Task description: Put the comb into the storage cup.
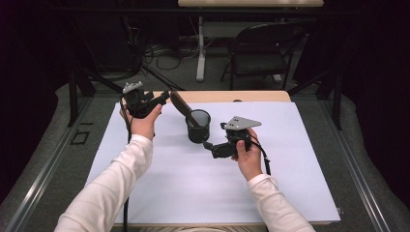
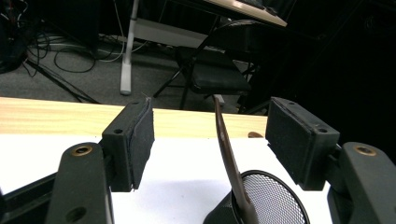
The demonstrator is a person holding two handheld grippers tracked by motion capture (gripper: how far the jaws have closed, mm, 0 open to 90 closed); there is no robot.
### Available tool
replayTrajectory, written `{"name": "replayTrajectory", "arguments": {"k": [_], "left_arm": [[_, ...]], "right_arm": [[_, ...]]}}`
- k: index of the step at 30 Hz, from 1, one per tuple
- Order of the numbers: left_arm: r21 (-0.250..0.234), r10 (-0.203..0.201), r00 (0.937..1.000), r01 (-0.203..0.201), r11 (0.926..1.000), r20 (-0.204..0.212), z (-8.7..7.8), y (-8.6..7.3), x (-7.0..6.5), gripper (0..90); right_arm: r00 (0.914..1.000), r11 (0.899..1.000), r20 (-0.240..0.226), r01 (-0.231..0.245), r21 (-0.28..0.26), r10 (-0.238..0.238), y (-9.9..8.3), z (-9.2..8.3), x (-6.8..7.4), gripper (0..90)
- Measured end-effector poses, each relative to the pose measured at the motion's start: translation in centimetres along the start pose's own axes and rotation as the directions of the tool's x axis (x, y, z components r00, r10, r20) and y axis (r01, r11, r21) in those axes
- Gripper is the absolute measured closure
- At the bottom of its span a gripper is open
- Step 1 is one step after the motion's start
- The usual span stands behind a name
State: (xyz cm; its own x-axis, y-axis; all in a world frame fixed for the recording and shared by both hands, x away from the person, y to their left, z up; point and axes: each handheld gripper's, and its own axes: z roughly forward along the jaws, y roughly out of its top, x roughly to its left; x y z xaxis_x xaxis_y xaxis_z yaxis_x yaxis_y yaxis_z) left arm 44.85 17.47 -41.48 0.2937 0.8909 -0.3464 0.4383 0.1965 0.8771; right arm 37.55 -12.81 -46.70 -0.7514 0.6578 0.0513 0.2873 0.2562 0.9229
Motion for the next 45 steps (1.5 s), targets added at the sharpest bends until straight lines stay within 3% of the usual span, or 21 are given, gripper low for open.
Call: {"name": "replayTrajectory", "arguments": {"k": [5, 9, 19, 28, 39, 45], "left_arm": [[0.004, 0.036, 0.9989, -0.036, 0.9994, -0.029, -0.3, 0.2, -0.1, 31.3], [0.022, 0.042, 0.9988, -0.041, 0.9989, -0.024, -0.6, 0.2, -0.1, 29.3], [0.037, 0.102, 0.9948, -0.101, 0.9942, -0.005, -1.7, 0.3, -0.6, 25.5], [0.054, 0.136, 0.9900, -0.138, 0.9890, 0.036, -2.7, 0.2, -0.8, 22.0], [0.062, 0.144, 0.9852, -0.150, 0.9867, 0.093, -4.1, 0.1, -0.3, 16.1], [0.069, 0.166, 0.9750, -0.177, 0.9817, 0.148, -4.9, -0.2, -0.1, 16.0]], "right_arm": [[1.0000, 1.000, 0.001, 0.001, 0.001, -0.001, 0.0, 0.0, 0.0, 5.3], [1.0000, 1.000, 0.002, 0.002, 0.002, -0.002, 0.0, 0.0, -0.1, 5.3], [1.0000, 1.000, 0.003, 0.000, -0.001, 0.000, 0.0, -0.2, -0.1, 5.3], [1.0000, 1.000, 0.006, -0.001, -0.001, 0.001, 0.0, -0.2, -0.1, 5.3], [0.9999, 1.000, 0.006, 0.013, -0.001, -0.013, 0.1, -0.3, 0.2, 5.3], [0.9998, 1.000, 0.003, 0.018, 0.000, -0.018, 0.2, -0.5, 0.5, 5.3]]}}
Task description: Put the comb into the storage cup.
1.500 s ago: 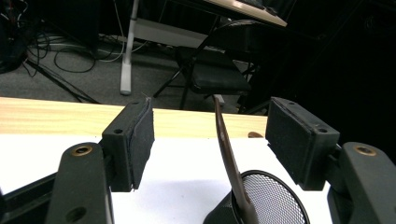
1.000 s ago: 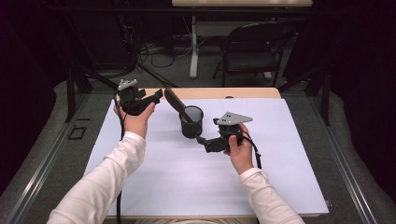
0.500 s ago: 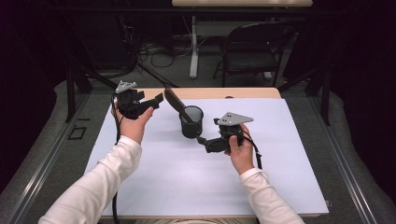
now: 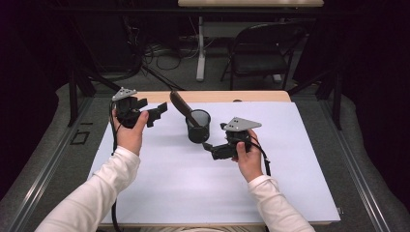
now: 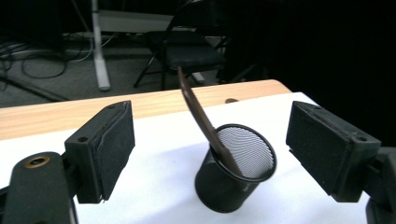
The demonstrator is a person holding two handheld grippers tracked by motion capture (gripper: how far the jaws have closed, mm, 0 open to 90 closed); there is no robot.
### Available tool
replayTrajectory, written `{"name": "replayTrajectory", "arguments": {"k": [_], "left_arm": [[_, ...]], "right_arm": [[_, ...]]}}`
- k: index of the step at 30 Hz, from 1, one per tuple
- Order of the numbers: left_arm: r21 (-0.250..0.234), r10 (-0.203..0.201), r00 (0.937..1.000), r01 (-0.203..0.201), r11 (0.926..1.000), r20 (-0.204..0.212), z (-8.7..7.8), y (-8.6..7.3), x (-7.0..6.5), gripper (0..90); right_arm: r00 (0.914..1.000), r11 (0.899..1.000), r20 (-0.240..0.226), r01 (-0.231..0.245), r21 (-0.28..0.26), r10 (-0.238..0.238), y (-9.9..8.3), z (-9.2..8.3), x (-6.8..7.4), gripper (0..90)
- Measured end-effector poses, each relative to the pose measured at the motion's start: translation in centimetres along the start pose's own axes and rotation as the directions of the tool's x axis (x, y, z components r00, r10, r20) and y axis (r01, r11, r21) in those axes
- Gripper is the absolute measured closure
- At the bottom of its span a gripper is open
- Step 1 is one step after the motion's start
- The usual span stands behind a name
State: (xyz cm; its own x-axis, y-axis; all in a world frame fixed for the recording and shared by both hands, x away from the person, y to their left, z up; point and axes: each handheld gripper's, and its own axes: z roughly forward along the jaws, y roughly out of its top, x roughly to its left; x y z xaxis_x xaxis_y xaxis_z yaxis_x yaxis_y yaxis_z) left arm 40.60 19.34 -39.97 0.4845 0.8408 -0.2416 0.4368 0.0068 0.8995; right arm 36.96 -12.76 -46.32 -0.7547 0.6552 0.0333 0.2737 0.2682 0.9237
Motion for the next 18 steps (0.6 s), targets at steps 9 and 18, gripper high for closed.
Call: {"name": "replayTrajectory", "arguments": {"k": [9, 18], "left_arm": [[0.021, 0.042, 0.9965, -0.044, 0.9988, 0.073, -1.3, -0.5, -0.2, 16.0], [0.020, 0.072, 0.9937, -0.074, 0.9970, 0.086, -2.8, -1.2, 0.2, 16.0]], "right_arm": [[0.9999, 1.000, 0.005, 0.011, 0.004, -0.011, 0.2, -0.7, 0.2, 5.3], [0.9996, 1.000, 0.021, 0.017, 0.019, -0.017, 0.2, -2.0, 0.0, 5.3]]}}
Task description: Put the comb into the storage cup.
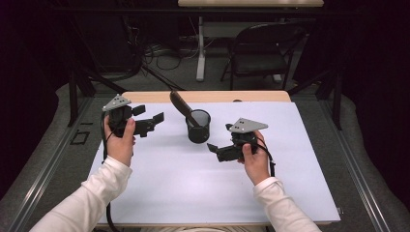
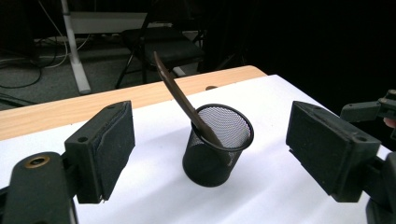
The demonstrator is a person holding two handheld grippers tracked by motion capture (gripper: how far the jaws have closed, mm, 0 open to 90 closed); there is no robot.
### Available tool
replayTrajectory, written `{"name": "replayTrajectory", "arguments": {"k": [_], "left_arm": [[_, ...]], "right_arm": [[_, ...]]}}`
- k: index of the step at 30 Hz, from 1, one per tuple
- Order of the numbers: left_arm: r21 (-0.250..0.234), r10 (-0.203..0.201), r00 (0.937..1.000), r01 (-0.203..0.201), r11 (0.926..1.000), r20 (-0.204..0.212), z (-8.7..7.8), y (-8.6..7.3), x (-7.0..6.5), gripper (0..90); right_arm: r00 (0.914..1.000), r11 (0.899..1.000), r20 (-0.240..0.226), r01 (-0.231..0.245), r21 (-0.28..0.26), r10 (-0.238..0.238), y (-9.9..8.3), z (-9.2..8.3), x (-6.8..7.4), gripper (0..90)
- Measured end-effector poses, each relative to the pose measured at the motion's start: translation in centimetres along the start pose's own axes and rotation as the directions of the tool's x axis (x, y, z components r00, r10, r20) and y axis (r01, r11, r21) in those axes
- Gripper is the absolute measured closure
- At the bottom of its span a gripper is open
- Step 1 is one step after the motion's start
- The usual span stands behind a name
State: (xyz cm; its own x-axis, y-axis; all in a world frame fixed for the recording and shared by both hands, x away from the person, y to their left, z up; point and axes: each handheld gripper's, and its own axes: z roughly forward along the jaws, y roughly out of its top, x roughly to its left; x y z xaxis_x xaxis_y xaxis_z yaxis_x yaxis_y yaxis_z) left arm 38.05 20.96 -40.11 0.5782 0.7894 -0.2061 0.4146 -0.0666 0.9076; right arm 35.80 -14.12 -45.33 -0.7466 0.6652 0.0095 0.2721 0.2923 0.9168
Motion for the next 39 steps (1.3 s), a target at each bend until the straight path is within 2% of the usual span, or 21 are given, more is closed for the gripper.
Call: {"name": "replayTrajectory", "arguments": {"k": [4, 8, 10, 13, 17, 22, 26, 32, 39], "left_arm": [[0.001, 0.008, 0.9999, -0.008, 1.0000, 0.009, -0.8, -0.4, 0.1, 16.0], [0.008, -0.052, 0.9958, 0.052, 0.9986, 0.075, -1.3, -1.2, 0.1, 16.0], [0.007, -0.051, 0.9947, 0.051, 0.9987, 0.089, -1.6, -1.5, 0.1, 16.0], [0.004, -0.018, 0.9967, 0.018, 0.9998, 0.079, -1.8, -2.2, 0.0, 16.0], [0.014, -0.009, 0.9969, 0.008, 0.9999, 0.078, -2.0, -3.1, 0.1, 16.0], [0.018, 0.031, 0.9969, -0.032, 0.9993, 0.072, -2.3, -4.2, -0.1, 16.0], [0.012, 0.054, 0.9956, -0.055, 0.9984, 0.076, -2.7, -5.1, -0.4, 16.0], [0.014, 0.114, 0.9905, -0.115, 0.9932, 0.076, -2.9, -6.5, -1.1, 16.0], [0.019, 0.137, 0.9871, -0.139, 0.9901, 0.082, -3.0, -8.2, -1.3, 16.0]], "right_arm": [[1.0000, 1.000, -0.006, -0.007, 0.004, 0.007, 0.0, -0.7, 0.0, 5.3], [1.0000, 1.000, -0.005, -0.003, 0.009, 0.003, -0.1, -1.5, 0.0, 5.3], [1.0000, 1.000, -0.003, -0.001, 0.009, 0.001, -0.2, -2.0, 0.0, 5.3], [1.0000, 1.000, 0.001, -0.001, 0.009, 0.001, -0.4, -2.7, 0.0, 5.3], [0.9999, 1.000, 0.011, 0.003, 0.009, -0.004, -0.9, -3.6, 0.1, 5.3], [0.9998, 1.000, 0.021, 0.003, 0.018, -0.003, -1.6, -4.4, 0.0, 5.3], [0.9995, 1.000, 0.030, -0.004, 0.027, 0.003, -2.3, -5.1, -0.1, 5.3], [0.9985, 0.999, 0.052, -0.018, 0.035, 0.016, -3.5, -6.0, -0.3, 5.3], [0.9957, 0.998, 0.082, -0.046, 0.041, 0.043, -5.3, -6.9, -0.8, 5.1]]}}
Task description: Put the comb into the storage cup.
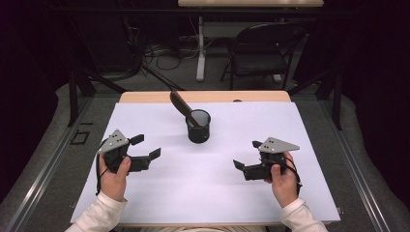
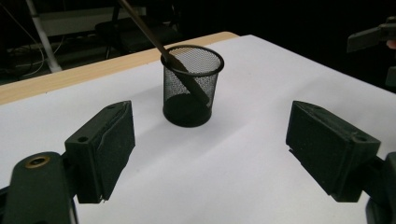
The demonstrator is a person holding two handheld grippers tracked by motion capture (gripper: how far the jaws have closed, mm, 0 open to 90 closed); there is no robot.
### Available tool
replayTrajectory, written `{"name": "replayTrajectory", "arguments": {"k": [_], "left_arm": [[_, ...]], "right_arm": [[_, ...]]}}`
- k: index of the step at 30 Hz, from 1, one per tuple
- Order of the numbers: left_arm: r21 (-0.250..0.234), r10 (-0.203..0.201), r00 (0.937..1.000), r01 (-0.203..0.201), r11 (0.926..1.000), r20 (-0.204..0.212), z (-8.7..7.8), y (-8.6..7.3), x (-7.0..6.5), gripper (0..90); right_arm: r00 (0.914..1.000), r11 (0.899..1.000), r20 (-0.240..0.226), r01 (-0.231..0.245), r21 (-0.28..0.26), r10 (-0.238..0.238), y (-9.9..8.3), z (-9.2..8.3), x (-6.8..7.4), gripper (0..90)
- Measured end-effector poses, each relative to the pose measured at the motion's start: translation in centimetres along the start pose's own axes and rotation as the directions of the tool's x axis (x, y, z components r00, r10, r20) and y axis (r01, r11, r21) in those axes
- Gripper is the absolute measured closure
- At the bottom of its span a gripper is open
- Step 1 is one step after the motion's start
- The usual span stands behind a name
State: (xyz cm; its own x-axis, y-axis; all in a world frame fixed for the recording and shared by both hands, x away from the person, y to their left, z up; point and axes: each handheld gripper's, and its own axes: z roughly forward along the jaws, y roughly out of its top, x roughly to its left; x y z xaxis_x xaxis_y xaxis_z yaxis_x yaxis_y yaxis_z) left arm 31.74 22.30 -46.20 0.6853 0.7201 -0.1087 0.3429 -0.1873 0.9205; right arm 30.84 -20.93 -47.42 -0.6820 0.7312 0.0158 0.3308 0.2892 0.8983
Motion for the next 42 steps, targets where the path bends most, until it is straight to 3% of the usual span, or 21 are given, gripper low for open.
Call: {"name": "replayTrajectory", "arguments": {"k": [11, 19, 27, 42], "left_arm": [[-0.021, -0.018, 0.9998, 0.018, 0.9996, -0.004, -0.2, -3.0, 0.6, 16.0], [-0.037, -0.035, 0.9994, 0.035, 0.9987, -0.005, -0.3, -4.5, 1.5, 16.0], [-0.058, -0.055, 0.9984, 0.054, 0.9969, -0.012, -0.6, -5.3, 2.1, 16.0], [-0.041, -0.037, 0.9992, 0.036, 0.9985, -0.016, -0.3, -5.9, 2.5, 16.0]], "right_arm": [[0.9982, 0.999, 0.044, -0.041, 0.009, 0.041, -2.8, -0.9, -1.0, 5.1], [0.9958, 0.998, 0.072, -0.056, -0.002, 0.056, -3.8, -1.0, -1.7, 5.1], [0.9928, 0.997, 0.095, -0.072, -0.007, 0.073, -4.5, -1.2, -2.4, 5.1], [0.9863, 0.995, 0.129, -0.102, -0.008, 0.102, -5.9, -1.1, -3.4, 5.1]]}}
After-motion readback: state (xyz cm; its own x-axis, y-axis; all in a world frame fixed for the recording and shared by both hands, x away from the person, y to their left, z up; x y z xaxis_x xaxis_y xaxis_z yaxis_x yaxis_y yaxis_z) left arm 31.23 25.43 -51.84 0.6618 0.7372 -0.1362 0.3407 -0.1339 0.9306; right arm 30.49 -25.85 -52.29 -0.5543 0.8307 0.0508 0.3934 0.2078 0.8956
